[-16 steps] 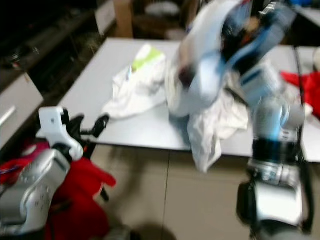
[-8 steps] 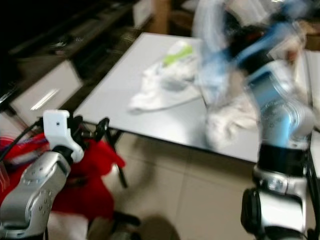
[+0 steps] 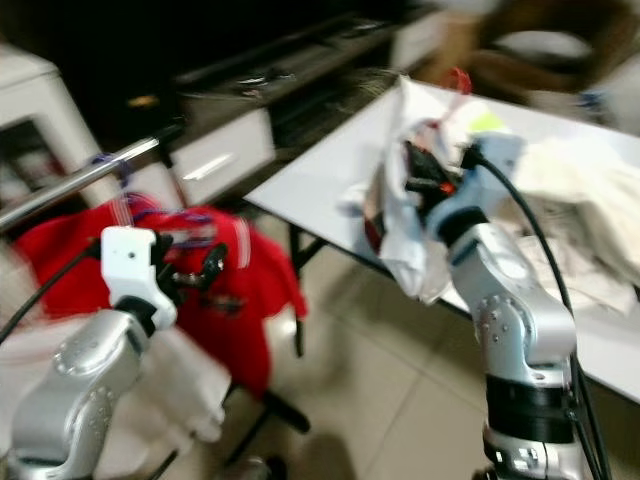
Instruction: Hang hanger
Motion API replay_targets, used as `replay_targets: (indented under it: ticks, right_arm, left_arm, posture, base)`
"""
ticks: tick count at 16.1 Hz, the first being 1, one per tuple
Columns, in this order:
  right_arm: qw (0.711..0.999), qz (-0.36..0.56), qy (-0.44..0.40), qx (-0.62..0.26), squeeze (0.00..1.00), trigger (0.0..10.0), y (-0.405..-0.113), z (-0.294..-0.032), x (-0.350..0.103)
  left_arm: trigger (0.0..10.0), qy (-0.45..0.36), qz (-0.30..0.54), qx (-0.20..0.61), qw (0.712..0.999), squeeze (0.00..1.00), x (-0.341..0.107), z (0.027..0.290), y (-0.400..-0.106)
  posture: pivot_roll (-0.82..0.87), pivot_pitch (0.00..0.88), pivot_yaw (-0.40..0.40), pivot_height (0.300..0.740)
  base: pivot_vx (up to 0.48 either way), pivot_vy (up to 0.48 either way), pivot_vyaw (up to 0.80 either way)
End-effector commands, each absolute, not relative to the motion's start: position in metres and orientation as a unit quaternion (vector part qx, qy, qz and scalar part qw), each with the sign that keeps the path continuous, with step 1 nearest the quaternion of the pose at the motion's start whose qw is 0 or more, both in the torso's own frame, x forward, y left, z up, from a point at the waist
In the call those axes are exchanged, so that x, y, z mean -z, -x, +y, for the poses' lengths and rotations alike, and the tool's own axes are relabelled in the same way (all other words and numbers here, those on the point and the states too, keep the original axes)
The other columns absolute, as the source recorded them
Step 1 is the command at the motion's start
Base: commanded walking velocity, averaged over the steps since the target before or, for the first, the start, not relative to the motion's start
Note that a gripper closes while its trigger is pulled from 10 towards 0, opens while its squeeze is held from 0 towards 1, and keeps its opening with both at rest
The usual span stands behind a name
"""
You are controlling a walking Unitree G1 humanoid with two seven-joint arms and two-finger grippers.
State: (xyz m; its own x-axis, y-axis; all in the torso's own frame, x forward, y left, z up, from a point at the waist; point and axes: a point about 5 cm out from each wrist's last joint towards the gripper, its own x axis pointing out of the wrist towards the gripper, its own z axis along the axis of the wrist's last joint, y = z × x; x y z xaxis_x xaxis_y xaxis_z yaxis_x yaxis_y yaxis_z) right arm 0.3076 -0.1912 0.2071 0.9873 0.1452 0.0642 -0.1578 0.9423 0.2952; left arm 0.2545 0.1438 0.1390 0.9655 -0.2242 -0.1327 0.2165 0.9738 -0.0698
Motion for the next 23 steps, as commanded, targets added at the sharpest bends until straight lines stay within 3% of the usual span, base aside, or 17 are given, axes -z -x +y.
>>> replay_targets:
  ticks: [1, 4, 12, 15, 16, 17, 18, 20, 22, 23]
  right_arm:
    - [0.988, -0.026, -0.144, -0.049, 0.0, 10.0, -0.309, -0.199, -0.207]
    - [0.988, -0.038, -0.138, -0.055, 0.0, 10.0, -0.314, -0.199, -0.213]
    - [0.989, -0.002, -0.122, -0.085, 0.0, 10.0, -0.313, -0.181, -0.196]
    - [0.995, -0.013, -0.07, -0.069, 0.0, 10.0, -0.334, -0.2, -0.207]
    - [0.997, -0.039, -0.047, -0.052, 0.0, 10.0, -0.347, -0.217, -0.226]
    - [0.99, -0.131, -0.039, -0.024, 0.0, 10.0, -0.364, -0.248, -0.29]
    - [0.965, -0.257, -0.021, -0.048, 0.0, 10.0, -0.355, -0.257, -0.376]
    - [0.917, -0.385, -0.037, -0.093, 0.0, 10.0, -0.318, -0.255, -0.462]
    - [0.906, -0.394, -0.059, -0.14, 0.0, 10.0, -0.31, -0.248, -0.469]
    - [0.915, -0.343, -0.052, -0.206, 0.0, 10.0, -0.318, -0.23, -0.437]
  left_arm:
    - [10.0, 0.02, 0.067, 0.113, 0.991, 0.0, -0.14, 0.142, -0.256]
    - [10.0, 0.02, 0.065, 0.113, 0.991, 0.0, -0.139, 0.139, -0.257]
    - [10.0, 0.027, 0.067, 0.084, 0.994, 0.0, -0.138, 0.143, -0.261]
    - [10.0, 0.03, 0.074, 0.077, 0.994, 0.0, -0.136, 0.143, -0.265]
    - [10.0, 0.031, 0.074, 0.078, 0.994, 0.0, -0.136, 0.142, -0.266]
    - [10.0, 0.032, 0.073, 0.079, 0.994, 0.0, -0.137, 0.142, -0.266]
    - [10.0, 0.031, 0.066, 0.076, 0.994, 0.0, -0.14, 0.144, -0.267]
    - [10.0, 0.038, 0.054, 0.062, 0.996, 0.0, -0.146, 0.149, -0.267]
    - [10.0, 0.038, 0.055, 0.058, 0.996, 0.0, -0.145, 0.151, -0.267]
    - [10.0, 0.033, 0.057, 0.061, 0.996, 0.0, -0.144, 0.151, -0.266]
  posture:
    - [-0.06, 0.0, 0.05, 0.74]
    - [-0.07, 0.0, 0.047, 0.74]
    - [-0.07, 0.0, 0.041, 0.74]
    - [-0.07, 0.0, 0.047, 0.74]
    - [-0.07, 0.0, 0.048, 0.74]
    - [-0.07, 0.0, 0.051, 0.74]
    - [-0.05, 0.0, 0.042, 0.74]
    - [-0.05, 0.0, 0.041, 0.74]
    - [-0.04, 0.0, 0.036, 0.74]
    - [-0.04, 0.0, 0.042, 0.74]
  base:
    - [0.0, -0.255, 0.0]
    - [0.0, -0.08, 0.0]
    - [0.0, -0.398, 0.0]
    - [0.0, 0.0, 0.0]
    - [0.0, 0.0, 0.0]
    - [0.0, 0.0, 0.0]
    - [0.0, 0.0, 0.0]
    - [0.0, 0.0, 0.0]
    - [0.0, 0.0, 0.0]
    - [0.0, 0.0, 0.0]
